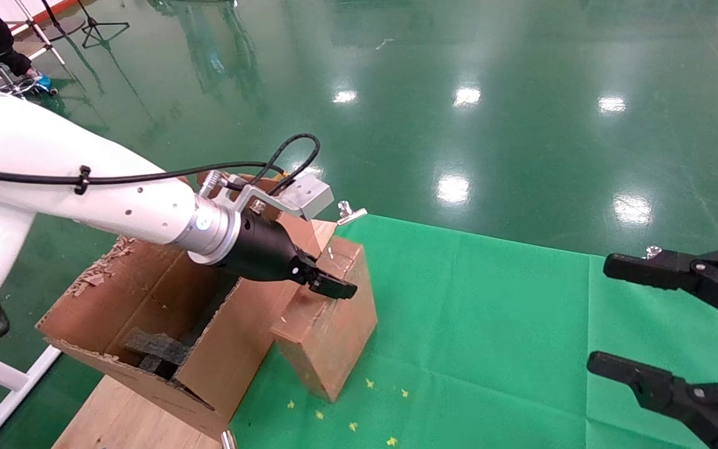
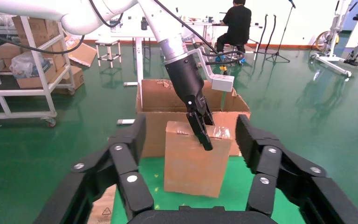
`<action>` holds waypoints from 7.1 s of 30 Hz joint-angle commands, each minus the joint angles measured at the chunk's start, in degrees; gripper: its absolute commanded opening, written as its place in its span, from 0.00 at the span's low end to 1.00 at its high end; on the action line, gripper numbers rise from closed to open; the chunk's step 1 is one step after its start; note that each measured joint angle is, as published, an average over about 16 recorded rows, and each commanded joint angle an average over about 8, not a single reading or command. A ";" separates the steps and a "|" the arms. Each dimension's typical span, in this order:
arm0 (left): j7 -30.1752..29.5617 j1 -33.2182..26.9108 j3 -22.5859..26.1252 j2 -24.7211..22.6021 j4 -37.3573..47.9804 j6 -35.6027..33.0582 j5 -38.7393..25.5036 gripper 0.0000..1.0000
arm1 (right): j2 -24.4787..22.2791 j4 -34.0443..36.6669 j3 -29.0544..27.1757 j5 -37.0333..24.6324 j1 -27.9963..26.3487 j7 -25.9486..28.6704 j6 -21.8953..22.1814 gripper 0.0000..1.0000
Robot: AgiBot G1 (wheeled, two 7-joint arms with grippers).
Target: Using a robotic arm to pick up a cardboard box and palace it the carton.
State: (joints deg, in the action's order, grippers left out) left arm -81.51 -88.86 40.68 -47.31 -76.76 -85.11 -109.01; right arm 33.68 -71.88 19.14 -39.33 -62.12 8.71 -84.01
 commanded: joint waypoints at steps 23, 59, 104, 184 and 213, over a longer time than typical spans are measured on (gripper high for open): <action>12.09 -14.61 -9.93 10.91 0.79 1.48 5.65 0.00 | 0.00 0.01 0.01 0.01 0.00 -0.01 0.00 1.00; 46.96 -1.63 -8.96 16.29 46.55 21.28 3.06 0.00 | -0.01 0.01 0.03 0.02 -0.01 -0.02 0.01 1.00; 56.44 -6.44 -11.28 13.10 53.31 18.88 7.57 1.00 | -0.01 0.03 0.04 0.03 0.00 -0.02 0.02 1.00; 70.06 25.59 -24.23 12.43 5.07 -0.13 64.79 1.00 | -0.04 0.06 0.06 0.07 0.00 -0.05 0.05 1.00; 70.76 27.39 -24.72 12.26 3.13 -0.61 67.30 1.00 | -0.04 0.07 0.06 0.09 0.02 -0.05 0.07 1.00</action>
State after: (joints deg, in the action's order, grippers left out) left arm -10.74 -61.45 15.96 -35.05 -73.65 -85.73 -41.69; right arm 33.63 -71.80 19.21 -39.24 -62.10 8.66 -83.95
